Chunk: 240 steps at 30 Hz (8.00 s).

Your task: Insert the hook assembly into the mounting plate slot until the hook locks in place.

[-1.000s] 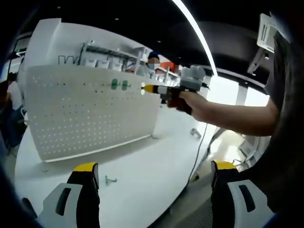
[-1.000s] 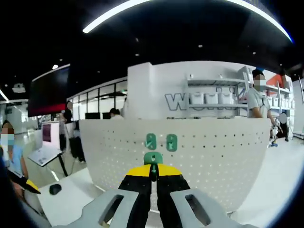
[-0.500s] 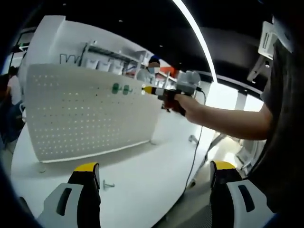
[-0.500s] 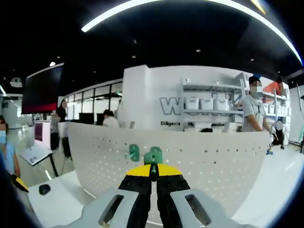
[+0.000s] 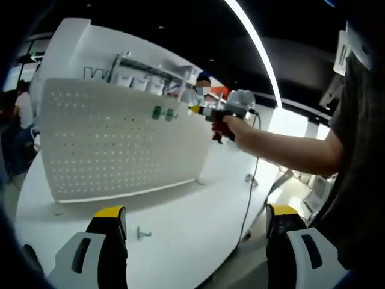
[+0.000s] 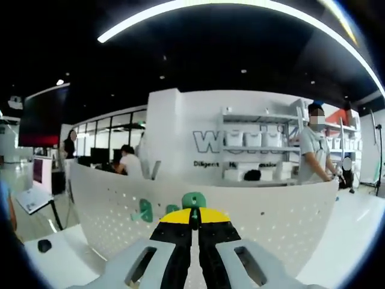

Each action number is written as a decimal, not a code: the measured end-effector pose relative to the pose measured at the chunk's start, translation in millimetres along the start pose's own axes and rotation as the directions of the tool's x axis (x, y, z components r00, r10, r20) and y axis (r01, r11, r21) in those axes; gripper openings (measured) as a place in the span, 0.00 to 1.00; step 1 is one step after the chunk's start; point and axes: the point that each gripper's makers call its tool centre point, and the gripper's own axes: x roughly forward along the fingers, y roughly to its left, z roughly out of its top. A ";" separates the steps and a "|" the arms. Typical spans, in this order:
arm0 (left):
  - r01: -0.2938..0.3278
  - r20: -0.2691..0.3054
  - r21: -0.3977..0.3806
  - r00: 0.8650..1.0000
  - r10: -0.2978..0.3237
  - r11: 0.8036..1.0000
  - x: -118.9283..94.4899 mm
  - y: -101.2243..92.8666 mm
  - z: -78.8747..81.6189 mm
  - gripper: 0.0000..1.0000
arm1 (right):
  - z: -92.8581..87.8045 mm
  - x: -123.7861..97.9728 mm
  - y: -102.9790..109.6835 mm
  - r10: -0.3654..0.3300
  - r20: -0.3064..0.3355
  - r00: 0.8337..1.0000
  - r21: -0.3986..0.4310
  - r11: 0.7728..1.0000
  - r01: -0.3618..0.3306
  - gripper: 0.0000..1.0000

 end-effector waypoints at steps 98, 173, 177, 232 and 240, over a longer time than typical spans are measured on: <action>-0.081 0.000 -0.004 0.997 0.081 0.997 -1.2 24.6 0.7 0.94 | -28.8 25.4 -20.5 -0.156 0.111 0.981 0.056 0.987 0.151 0.00; -0.155 0.020 0.012 0.988 0.155 0.988 -46.6 18.3 -3.7 0.98 | -6.4 -29.1 -13.8 -0.124 0.027 0.992 0.046 0.991 0.123 0.17; -0.169 0.019 0.017 0.986 0.168 0.986 -53.1 16.2 -5.5 0.98 | -9.4 -45.6 -2.1 -0.098 0.015 0.995 0.041 0.994 0.097 0.18; -0.161 -0.154 0.050 0.974 0.166 0.986 -36.0 -8.4 -70.1 0.98 | -162.8 -281.0 148.8 0.366 -0.316 0.876 0.213 0.927 -0.310 0.41; -0.161 -0.187 0.054 0.968 0.169 0.985 -28.6 1.7 -76.9 0.97 | -171.0 -304.4 163.5 0.397 -0.345 0.850 0.214 0.915 -0.341 0.40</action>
